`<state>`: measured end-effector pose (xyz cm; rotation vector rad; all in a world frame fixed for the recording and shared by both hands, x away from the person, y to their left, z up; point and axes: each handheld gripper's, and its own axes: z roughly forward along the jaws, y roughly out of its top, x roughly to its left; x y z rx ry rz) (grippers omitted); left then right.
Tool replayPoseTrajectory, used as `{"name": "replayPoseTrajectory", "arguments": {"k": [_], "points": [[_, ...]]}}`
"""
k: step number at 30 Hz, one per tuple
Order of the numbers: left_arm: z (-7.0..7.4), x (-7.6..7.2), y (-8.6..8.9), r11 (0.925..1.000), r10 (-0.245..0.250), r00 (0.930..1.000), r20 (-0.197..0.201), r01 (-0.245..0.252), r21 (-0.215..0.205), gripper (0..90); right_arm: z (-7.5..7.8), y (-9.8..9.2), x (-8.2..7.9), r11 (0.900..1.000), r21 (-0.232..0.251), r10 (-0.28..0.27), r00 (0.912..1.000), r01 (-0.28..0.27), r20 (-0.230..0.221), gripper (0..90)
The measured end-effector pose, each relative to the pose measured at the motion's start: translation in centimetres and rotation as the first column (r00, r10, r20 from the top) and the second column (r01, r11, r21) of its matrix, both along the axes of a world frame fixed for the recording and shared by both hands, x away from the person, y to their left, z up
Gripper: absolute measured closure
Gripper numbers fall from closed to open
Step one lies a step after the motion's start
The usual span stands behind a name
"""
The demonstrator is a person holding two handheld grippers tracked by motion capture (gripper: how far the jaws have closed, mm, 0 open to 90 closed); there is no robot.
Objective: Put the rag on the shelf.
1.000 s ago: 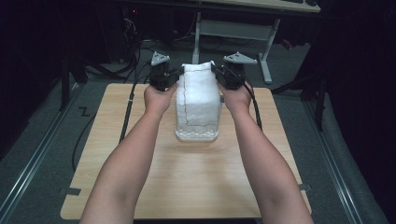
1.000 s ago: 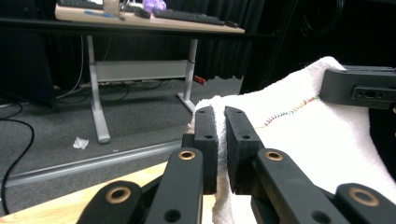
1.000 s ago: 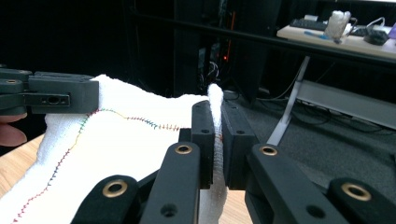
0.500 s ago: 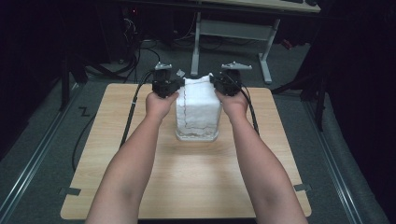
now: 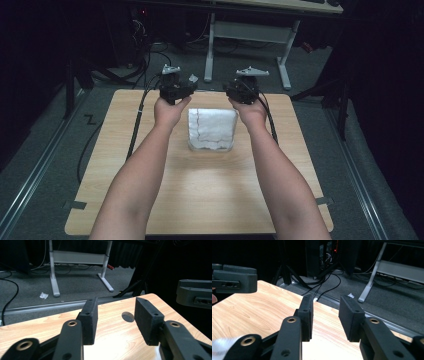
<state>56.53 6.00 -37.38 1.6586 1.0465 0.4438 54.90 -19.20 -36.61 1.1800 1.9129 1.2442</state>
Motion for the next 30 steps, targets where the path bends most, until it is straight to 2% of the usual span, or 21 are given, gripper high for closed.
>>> {"name": "replayPoseTrajectory", "arguments": {"k": [5,7,12,15,17,18,20,23,28,30], "points": [[0.6,-0.5,-0.3,0.9999,0.015,0.9993,0.036,-0.014,-0.008,49.8,0.2,0.3,-0.3,1.000,0.013,0.012,0.9999,-0.012,-0.002,62.0],[0.9,-0.7,-0.4,0.9998,0.013,0.9989,0.044,-0.012,-0.018,48.6,0.2,0.5,-0.4,1.000,0.003,0.013,0.9999,-0.013,0.005,61.5],[1.3,-1.3,0.2,0.9995,0.003,0.9994,0.035,-0.004,0.033,47.1,0.5,0.4,-1.2,1.000,-0.022,0.008,1.0000,-0.008,0.006,56.0],[1.5,-2.0,0.7,0.9984,0.010,0.9984,0.055,-0.013,0.054,45.0,0.2,-0.2,-2.0,1.000,-0.022,0.021,0.9997,-0.020,0.009,54.7],[1.6,-2.5,1.0,0.9979,0.037,0.9980,0.051,-0.040,0.051,44.6,-0.1,-0.6,-2.4,0.999,-0.029,0.016,0.9998,-0.016,0.006,54.6],[1.5,-2.9,1.2,0.9983,0.043,0.9978,0.050,-0.045,0.036,44.7,-0.3,-0.9,-2.6,0.999,-0.031,0.013,0.9999,-0.012,0.008,54.2],[1.4,-3.7,1.8,0.9990,0.042,0.9972,0.063,-0.043,0.015,44.7,-0.6,-1.4,-3.2,1.000,-0.021,0.012,0.9999,-0.012,0.004,53.5],[1.3,-4.7,2.8,0.9988,0.044,0.9959,0.079,-0.045,0.018,44.7,-1.2,-2.4,-4.0,1.000,-0.015,-0.001,1.0000,0.002,0.006,53.2],[0.7,-5.7,4.5,0.9979,0.057,0.9957,0.073,-0.059,0.026,44.7,-1.9,-4.3,-5.2,1.000,-0.009,-0.028,0.9996,0.028,0.006,53.2],[0.3,-6.1,5.1,0.9965,0.069,0.9953,0.067,-0.072,0.043,44.9,-2.0,-5.2,-5.6,0.999,0.006,-0.041,0.9992,0.041,0.002,53.2]]}}
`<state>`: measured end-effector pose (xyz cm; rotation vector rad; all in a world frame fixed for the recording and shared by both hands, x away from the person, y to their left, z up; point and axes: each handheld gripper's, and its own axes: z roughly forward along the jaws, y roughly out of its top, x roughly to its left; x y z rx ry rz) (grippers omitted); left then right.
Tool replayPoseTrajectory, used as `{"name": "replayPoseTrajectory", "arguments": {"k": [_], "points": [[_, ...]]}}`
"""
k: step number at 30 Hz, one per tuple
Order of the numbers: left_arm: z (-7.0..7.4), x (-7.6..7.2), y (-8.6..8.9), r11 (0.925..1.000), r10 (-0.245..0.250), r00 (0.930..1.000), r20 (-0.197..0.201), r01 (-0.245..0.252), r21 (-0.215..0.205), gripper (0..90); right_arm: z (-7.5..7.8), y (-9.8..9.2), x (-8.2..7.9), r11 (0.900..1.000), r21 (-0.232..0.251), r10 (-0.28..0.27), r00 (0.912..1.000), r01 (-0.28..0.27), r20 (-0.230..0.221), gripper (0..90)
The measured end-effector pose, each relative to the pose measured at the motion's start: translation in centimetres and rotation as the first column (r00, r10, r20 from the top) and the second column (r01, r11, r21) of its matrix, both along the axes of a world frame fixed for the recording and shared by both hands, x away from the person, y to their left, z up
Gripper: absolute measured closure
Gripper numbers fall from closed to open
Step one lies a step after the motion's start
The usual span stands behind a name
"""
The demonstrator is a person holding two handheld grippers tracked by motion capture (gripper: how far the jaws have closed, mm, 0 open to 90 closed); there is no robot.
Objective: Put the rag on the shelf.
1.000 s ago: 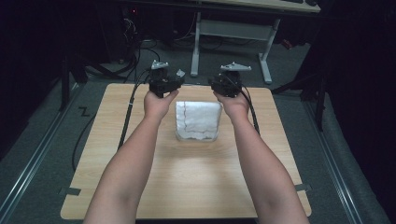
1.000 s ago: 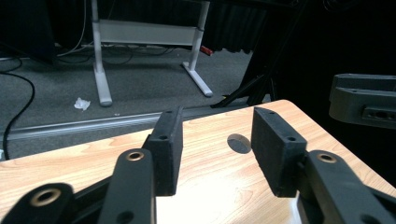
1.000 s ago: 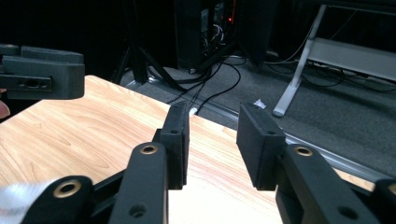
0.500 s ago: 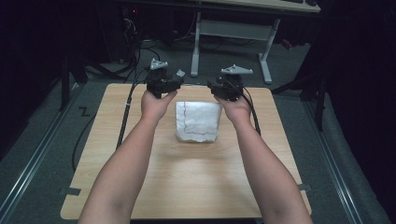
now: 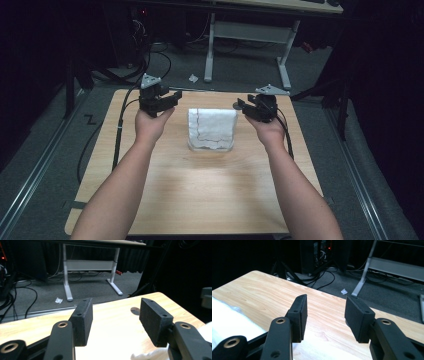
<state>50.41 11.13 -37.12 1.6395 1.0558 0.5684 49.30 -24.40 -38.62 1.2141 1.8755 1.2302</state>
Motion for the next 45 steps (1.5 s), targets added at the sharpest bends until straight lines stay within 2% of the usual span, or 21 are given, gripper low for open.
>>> {"name": "replayPoseTrajectory", "arguments": {"k": [4,9,12,14,16,17,20,21,23,26,29,33,35,37,38,39,41,42,43,44,45], "points": [[-1.0,-0.8,1.0,0.9993,0.002,1.0000,0.002,-0.002,0.038,44.9,-0.1,-1.1,-0.9,1.000,0.005,-0.010,0.9999,0.010,0.012,53.3],[-2.1,-2.0,2.2,0.9998,-0.005,0.9998,-0.018,0.005,0.019,44.6,-0.6,-2.0,-2.5,1.000,-0.019,-0.012,0.9996,0.012,0.024,53.2],[-2.8,-3.0,2.4,0.9992,-0.019,0.9996,-0.022,0.020,0.035,44.7,-1.1,-2.4,-3.8,0.999,-0.038,-0.007,0.9998,0.008,0.016,52.7],[-3.5,-3.7,2.5,0.9980,-0.029,0.9993,-0.024,0.031,0.055,44.2,-1.5,-2.5,-4.7,0.999,-0.052,-0.010,0.9993,0.012,0.037,52.7],[-4.7,-4.5,2.6,0.9963,-0.036,0.9989,-0.032,0.038,0.078,44.0,-2.0,-2.4,-5.3,0.997,-0.077,0.000,0.9998,0.001,0.021,52.4],[-5.2,-4.7,2.6,0.9962,-0.039,0.9984,-0.041,0.042,0.076,44.0,-2.3,-2.4,-5.8,0.997,-0.081,0.006,0.9994,-0.003,0.033,52.5],[-7.1,-5.8,3.1,0.9964,-0.055,0.9954,-0.078,0.060,0.061,43.5,-3.1,-2.1,-6.8,0.994,-0.103,0.025,0.9996,-0.024,0.012,51.5],[-7.9,-6.4,3.2,0.9958,-0.061,0.9935,-0.096,0.067,0.062,43.3,-3.5,-2.0,-7.2,0.994,-0.108,0.031,0.9992,-0.028,0.024,51.1],[-9.2,-7.2,3.4,0.9939,-0.062,0.9913,-0.116,0.072,0.083,43.1,-4.3,-1.9,-8.1,0.993,-0.113,0.043,0.9991,-0.042,0.005,50.4],[-11.9,-8.4,4.0,0.9889,-0.053,0.9836,-0.172,0.076,0.128,43.3,-5.8,-1.8,-9.5,0.991,-0.122,0.055,0.9984,-0.056,-0.016,52.6],[-13.6,-9.4,4.6,0.9911,-0.052,0.9721,-0.229,0.078,0.108,43.5,-7.1,-1.8,-10.7,0.992,-0.101,0.068,0.9966,-0.073,-0.046,53.3],[-14.9,-11.7,4.6,0.9904,-0.065,0.9524,-0.298,0.098,0.097,43.6,-9.1,-1.3,-12.1,0.991,-0.101,0.077,0.9924,-0.086,-0.096,53.0],[-15.4,-13.8,4.4,0.9881,-0.097,0.9528,-0.288,0.127,0.087,42.4,-10.3,-0.8,-13.1,0.990,-0.120,0.064,0.9913,-0.078,-0.115,51.9],[-15.9,-15.6,4.4,0.9897,-0.113,0.9540,-0.278,0.133,0.054,42.3,-11.3,-0.5,-14.3,0.990,-0.118,0.064,0.9911,-0.078,-0.117,48.0],[-15.8,-16.4,4.3,0.9896,-0.127,0.9462,-0.298,0.141,0.027,43.2,-11.8,-0.5,-15.2,0.993,-0.101,0.055,0.9921,-0.067,-0.112,46.7],[-15.6,-16.8,4.2,0.9872,-0.150,0.9431,-0.297,0.159,0.008,42.6,-12.8,-0.6,-16.6,0.997,-0.068,0.039,0.9950,-0.046,-0.092,48.0],[-15.7,-17.2,3.9,0.9842,-0.159,0.9476,-0.277,0.174,0.030,41.9,-13.8,-0.6,-17.9,0.996,-0.079,0.035,0.9937,-0.044,-0.106,48.1],[-15.8,-17.1,3.6,0.9810,-0.160,0.9490,-0.271,0.184,0.063,41.9,-13.9,-0.6,-18.1,0.993,-0.099,0.055,0.9916,-0.067,-0.117,47.2],[-16.0,-17.0,3.2,0.9754,-0.166,0.9492,-0.267,0.198,0.097,41.8,-13.9,-0.7,-18.2,0.991,-0.116,0.050,0.9936,-0.062,-0.102,47.8],[-16.1,-16.8,3.1,0.9733,-0.174,0.9464,-0.272,0.207,0.099,41.8,-14.0,-0.9,-18.1,0.992,-0.115,0.038,0.9942,-0.049,-0.100,47.3],[-16.2,-16.6,3.0,0.9721,-0.186,0.9382,-0.292,0.219,0.084,41.9,-14.0,-1.0,-17.9,0.994,-0.105,0.029,0.9933,-0.041,-0.112,47.0]]}}
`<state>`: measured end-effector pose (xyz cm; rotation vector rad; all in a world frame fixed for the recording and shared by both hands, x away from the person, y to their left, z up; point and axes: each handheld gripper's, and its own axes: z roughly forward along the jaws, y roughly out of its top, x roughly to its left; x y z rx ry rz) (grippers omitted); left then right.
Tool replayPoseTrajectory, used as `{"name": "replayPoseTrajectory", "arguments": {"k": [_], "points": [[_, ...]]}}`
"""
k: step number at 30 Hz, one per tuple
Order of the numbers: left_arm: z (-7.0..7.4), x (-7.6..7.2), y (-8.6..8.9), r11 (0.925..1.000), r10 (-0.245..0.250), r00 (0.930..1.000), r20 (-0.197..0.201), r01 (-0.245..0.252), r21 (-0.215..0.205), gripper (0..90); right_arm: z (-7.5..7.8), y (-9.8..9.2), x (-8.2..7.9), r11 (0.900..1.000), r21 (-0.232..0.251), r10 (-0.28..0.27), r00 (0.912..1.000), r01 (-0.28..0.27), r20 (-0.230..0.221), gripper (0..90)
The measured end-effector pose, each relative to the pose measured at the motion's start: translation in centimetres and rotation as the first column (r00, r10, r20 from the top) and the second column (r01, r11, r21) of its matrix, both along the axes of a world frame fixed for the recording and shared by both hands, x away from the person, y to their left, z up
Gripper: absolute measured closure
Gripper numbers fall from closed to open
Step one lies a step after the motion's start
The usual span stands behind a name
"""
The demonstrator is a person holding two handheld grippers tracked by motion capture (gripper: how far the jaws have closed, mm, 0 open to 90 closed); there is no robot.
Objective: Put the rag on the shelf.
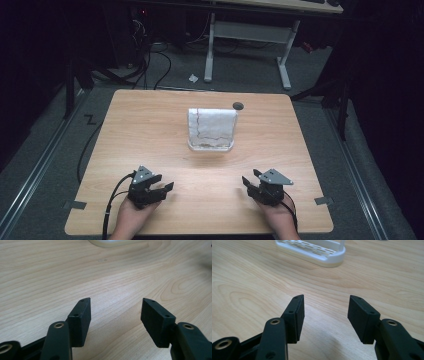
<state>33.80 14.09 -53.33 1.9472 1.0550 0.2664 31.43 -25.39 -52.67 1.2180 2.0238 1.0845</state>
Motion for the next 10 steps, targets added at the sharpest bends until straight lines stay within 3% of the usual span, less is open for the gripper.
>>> {"name": "replayPoseTrajectory", "arguments": {"k": [2,6,10], "points": [[-0.12,0.15,-0.13,0.9996,-0.013,0.9996,-0.024,0.012,-0.025,42.2,-0.19,-0.13,0.46,1.000,0.017,-0.016,0.9998,0.016,-0.011,47.0],[0.01,-0.05,-0.26,0.9997,-0.021,0.9996,0.017,0.020,0.013,42.5,-0.49,-0.14,0.71,1.000,0.013,-0.011,0.9999,0.011,-0.010,47.4],[-0.01,-0.01,0.08,0.9999,-0.005,0.9998,0.017,0.004,0.013,42.5,-0.64,-0.42,0.79,1.000,0.022,-0.003,0.9998,0.003,-0.020,47.4]]}}
